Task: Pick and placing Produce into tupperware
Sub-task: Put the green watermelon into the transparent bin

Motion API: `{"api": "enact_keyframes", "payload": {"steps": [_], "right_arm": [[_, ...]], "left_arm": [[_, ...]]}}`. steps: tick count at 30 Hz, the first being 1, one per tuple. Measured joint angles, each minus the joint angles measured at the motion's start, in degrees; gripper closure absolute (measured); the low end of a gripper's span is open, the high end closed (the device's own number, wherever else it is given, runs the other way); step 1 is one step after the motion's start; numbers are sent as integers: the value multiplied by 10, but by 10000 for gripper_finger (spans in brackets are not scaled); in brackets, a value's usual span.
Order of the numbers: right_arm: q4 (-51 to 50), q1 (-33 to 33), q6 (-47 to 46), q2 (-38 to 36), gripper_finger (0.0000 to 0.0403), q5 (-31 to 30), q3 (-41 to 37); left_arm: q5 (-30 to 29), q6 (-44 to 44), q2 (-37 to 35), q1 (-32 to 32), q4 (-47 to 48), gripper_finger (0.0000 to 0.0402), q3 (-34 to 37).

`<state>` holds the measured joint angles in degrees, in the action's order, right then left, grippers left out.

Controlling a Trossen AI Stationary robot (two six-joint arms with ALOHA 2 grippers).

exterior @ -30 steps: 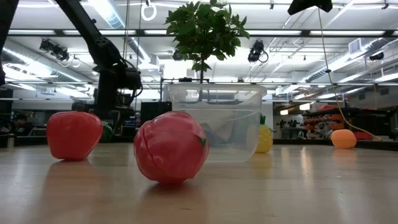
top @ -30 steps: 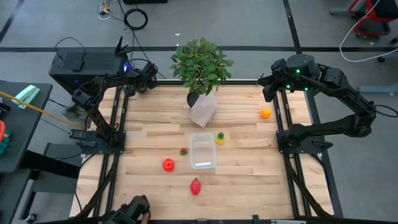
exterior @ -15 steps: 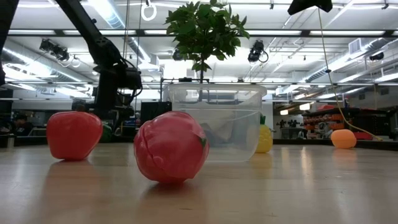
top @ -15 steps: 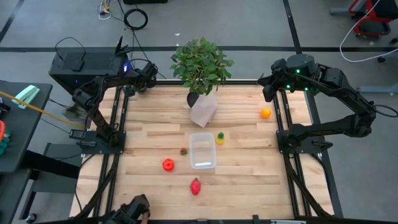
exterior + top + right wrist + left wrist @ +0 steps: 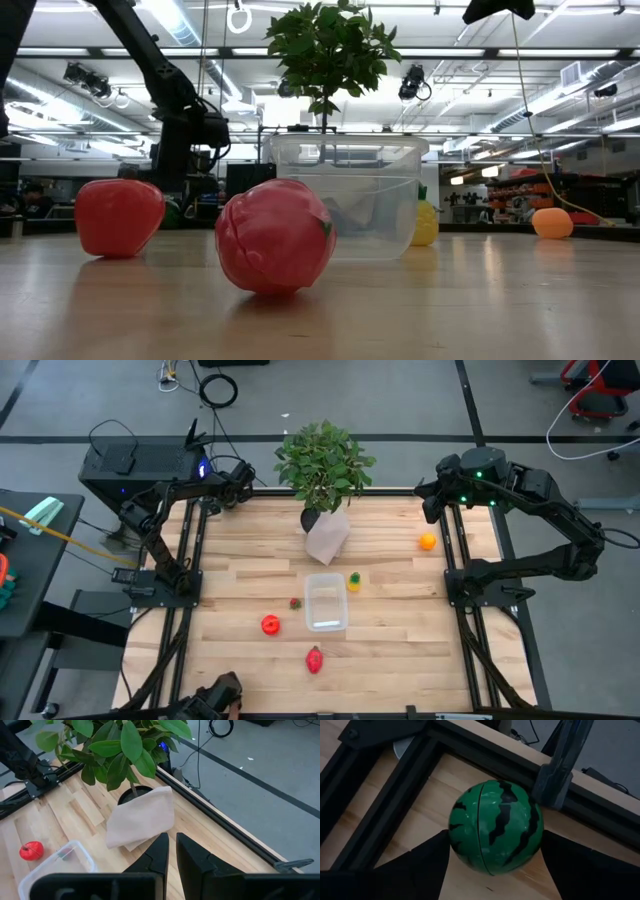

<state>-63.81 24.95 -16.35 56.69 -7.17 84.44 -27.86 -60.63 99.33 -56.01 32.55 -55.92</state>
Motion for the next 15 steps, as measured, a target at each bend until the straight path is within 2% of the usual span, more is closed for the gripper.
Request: {"api": "enact_keyframes", "payload": {"steps": [15], "right_arm": [[0,0,0,0,360,0,0]], "left_arm": [[21,34,-4,22,-2,102,0]]}}
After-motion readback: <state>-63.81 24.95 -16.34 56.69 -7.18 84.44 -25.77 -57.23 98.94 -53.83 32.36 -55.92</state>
